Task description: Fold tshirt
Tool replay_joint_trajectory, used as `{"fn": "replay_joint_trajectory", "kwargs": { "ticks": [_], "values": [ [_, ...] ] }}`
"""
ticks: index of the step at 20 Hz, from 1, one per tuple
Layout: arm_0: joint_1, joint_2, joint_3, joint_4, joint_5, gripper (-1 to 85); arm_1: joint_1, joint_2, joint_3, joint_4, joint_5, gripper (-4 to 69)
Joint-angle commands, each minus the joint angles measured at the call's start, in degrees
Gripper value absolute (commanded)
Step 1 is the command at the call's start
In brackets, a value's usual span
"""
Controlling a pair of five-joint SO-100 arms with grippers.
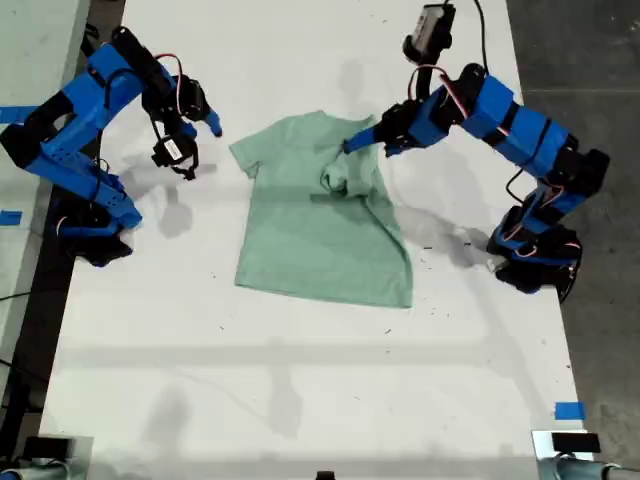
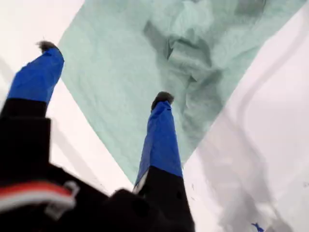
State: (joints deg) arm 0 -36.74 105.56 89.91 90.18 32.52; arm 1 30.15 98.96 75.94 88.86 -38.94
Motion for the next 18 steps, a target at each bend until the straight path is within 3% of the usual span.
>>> {"fn": "replay_joint_trajectory", "kwargs": {
  "ticks": [1, 5, 18],
  "values": [
    [1.9, -2.7, -7.4, 0.6, 1.8, 33.6, -2.6, 8.6, 6.2, -1.5, 2.5, 33.1],
    [1.5, -10.8, -13.2, 1.0, 3.4, 32.8, -3.9, 14.9, 13.3, -3.5, 4.7, 32.9],
    [-6.7, -37.7, -14.0, -15.0, 9.1, 32.7, -8.3, 27.9, 24.3, -4.7, 9.6, 32.3]
  ]
}}
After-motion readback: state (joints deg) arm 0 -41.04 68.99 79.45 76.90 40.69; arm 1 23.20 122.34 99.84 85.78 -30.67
